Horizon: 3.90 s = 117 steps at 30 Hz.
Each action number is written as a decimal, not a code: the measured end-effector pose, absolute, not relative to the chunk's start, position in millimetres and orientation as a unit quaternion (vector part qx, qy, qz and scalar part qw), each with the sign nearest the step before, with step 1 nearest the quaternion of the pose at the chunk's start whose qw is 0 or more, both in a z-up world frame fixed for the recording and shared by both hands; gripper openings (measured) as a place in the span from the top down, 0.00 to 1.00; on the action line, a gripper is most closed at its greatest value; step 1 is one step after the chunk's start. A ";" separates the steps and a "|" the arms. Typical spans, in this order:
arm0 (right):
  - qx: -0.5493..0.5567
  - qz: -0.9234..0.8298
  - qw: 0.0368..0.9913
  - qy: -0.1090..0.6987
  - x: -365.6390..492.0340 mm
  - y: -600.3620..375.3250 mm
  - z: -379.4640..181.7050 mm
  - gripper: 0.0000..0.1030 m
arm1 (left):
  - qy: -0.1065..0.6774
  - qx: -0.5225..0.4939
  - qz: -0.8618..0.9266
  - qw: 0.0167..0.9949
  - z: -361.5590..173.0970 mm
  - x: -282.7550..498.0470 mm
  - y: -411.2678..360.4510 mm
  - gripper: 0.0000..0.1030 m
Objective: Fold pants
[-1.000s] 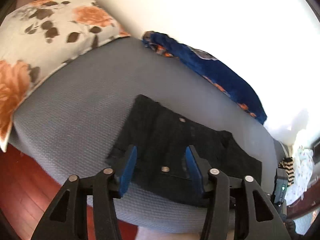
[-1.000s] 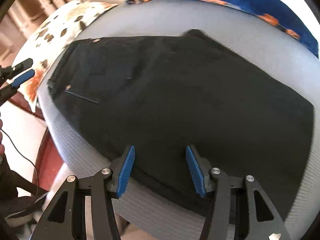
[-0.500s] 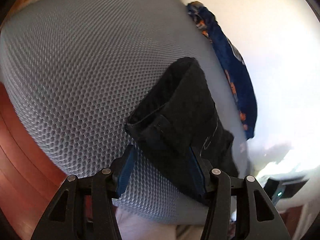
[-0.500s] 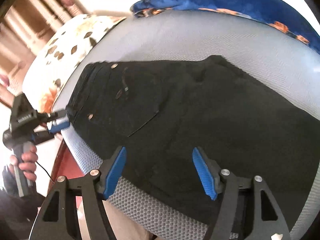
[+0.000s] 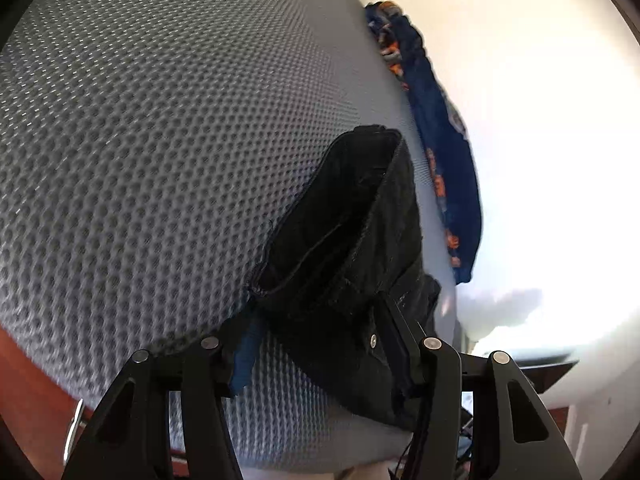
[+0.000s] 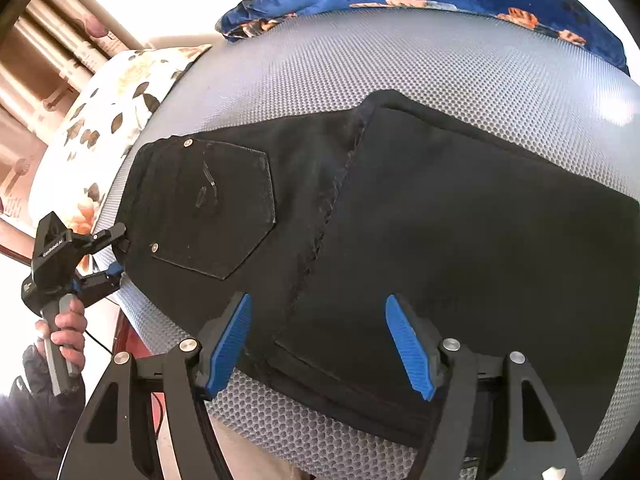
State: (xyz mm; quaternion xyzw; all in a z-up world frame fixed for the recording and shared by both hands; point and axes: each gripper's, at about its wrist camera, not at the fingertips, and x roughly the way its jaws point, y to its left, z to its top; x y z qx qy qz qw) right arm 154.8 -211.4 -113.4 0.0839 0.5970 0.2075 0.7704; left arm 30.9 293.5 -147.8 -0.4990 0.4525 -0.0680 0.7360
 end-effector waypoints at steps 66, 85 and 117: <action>0.161 0.156 0.798 0.559 144.5 -297.0 -78.4 0.16 | 0.399 -0.236 -0.091 0.882 2.6 74.0 136.9 0.75; 0.286 0.080 0.807 0.510 119.1 -445.4 -67.4 0.16 | 0.459 -0.053 -0.255 0.850 -19.9 89.5 -105.7 0.76; 0.324 0.220 0.725 0.567 175.8 -428.6 -145.0 0.29 | 0.483 -0.070 -0.137 0.862 -45.7 74.2 -31.6 0.39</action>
